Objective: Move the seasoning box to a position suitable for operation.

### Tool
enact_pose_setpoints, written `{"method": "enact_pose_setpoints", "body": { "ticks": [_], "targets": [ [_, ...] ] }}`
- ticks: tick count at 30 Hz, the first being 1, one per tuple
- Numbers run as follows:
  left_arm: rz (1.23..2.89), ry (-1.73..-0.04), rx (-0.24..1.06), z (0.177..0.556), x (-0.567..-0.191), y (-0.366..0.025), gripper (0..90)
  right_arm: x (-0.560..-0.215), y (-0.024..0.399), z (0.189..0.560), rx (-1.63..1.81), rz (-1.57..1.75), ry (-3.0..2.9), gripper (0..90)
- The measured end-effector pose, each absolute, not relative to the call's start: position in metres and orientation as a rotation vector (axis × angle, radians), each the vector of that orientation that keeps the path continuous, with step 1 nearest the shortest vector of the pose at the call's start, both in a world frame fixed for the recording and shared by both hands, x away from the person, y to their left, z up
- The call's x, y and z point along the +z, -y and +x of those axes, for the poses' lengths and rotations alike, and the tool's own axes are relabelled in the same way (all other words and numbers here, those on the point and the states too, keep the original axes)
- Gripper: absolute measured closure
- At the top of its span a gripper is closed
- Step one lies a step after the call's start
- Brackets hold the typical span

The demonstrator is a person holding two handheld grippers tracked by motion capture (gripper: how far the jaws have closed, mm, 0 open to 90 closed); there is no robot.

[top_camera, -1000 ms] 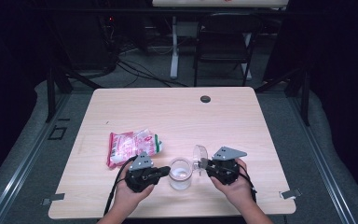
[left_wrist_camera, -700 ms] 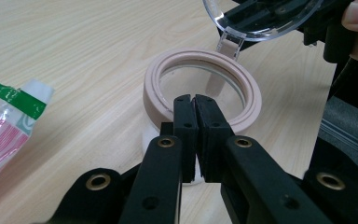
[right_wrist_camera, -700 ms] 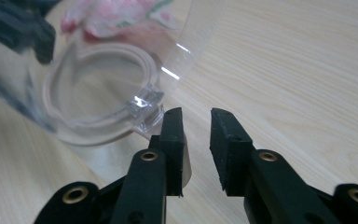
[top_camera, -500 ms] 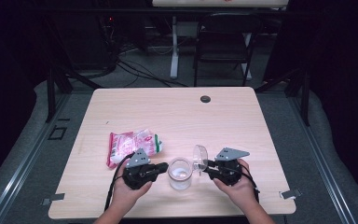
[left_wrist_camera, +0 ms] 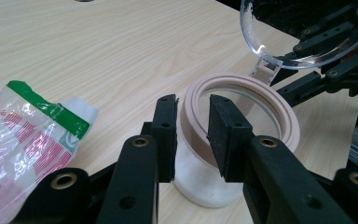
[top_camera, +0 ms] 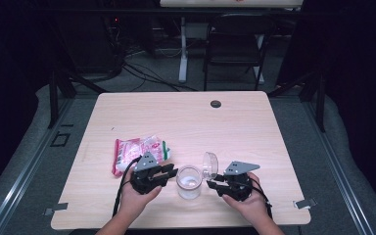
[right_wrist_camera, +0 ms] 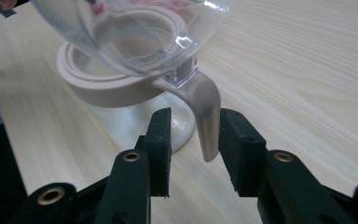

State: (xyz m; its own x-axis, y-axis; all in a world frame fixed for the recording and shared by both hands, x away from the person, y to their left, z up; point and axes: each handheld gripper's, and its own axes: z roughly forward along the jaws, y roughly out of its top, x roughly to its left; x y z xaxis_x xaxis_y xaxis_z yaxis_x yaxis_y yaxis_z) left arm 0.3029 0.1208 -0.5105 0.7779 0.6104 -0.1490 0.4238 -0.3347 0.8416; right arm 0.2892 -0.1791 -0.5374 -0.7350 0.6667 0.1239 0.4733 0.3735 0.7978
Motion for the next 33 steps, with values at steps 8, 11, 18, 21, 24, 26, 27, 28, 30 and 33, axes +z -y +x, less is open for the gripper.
{"method": "enact_pose_setpoints", "body": {
  "ticks": [8, 11, 18, 21, 24, 26, 27, 28, 30, 33],
  "targets": [
    [1.985, -0.781, 0.252, 0.301, -0.510, -0.124, 71.2, -0.550, 0.174, 0.294, 1.306, 1.068, -2.386, 66.3],
    [1.971, -0.796, 0.254, 0.300, -0.511, -0.126, 70.4, -0.552, 0.172, 0.295, 1.285, 1.062, -2.371, 69.0],
    [1.958, -0.803, 0.262, 0.300, -0.510, -0.130, 69.5, -0.552, 0.175, 0.299, 1.268, 1.057, -2.371, 76.2],
    [1.959, -0.801, 0.264, 0.300, -0.510, -0.130, 69.6, -0.552, 0.175, 0.298, 1.256, 1.038, -2.365, 78.5],
    [1.952, -0.802, 0.265, 0.300, -0.510, -0.130, 69.5, -0.551, 0.176, 0.299, 1.243, 1.034, -2.364, 82.7],
    [1.954, -0.803, 0.262, 0.300, -0.510, -0.130, 69.5, -0.552, 0.178, 0.301, 1.254, 1.053, -2.355, 83.1],
    [1.948, -0.805, 0.265, 0.300, -0.510, -0.130, 69.4, -0.551, 0.180, 0.301, 1.250, 1.057, -2.358, 83.2],
    [1.950, -0.804, 0.266, 0.300, -0.510, -0.131, 69.4, -0.551, 0.182, 0.302, 1.249, 1.066, -2.355, 83.2],
    [1.949, -0.806, 0.263, 0.300, -0.510, -0.131, 69.3, -0.552, 0.183, 0.303, 1.261, 1.089, -2.337, 81.4],
    [1.953, -0.806, 0.265, 0.301, -0.511, -0.131, 69.4, -0.554, 0.184, 0.305, 1.284, 1.106, -2.331, 80.9]
  ]
}}
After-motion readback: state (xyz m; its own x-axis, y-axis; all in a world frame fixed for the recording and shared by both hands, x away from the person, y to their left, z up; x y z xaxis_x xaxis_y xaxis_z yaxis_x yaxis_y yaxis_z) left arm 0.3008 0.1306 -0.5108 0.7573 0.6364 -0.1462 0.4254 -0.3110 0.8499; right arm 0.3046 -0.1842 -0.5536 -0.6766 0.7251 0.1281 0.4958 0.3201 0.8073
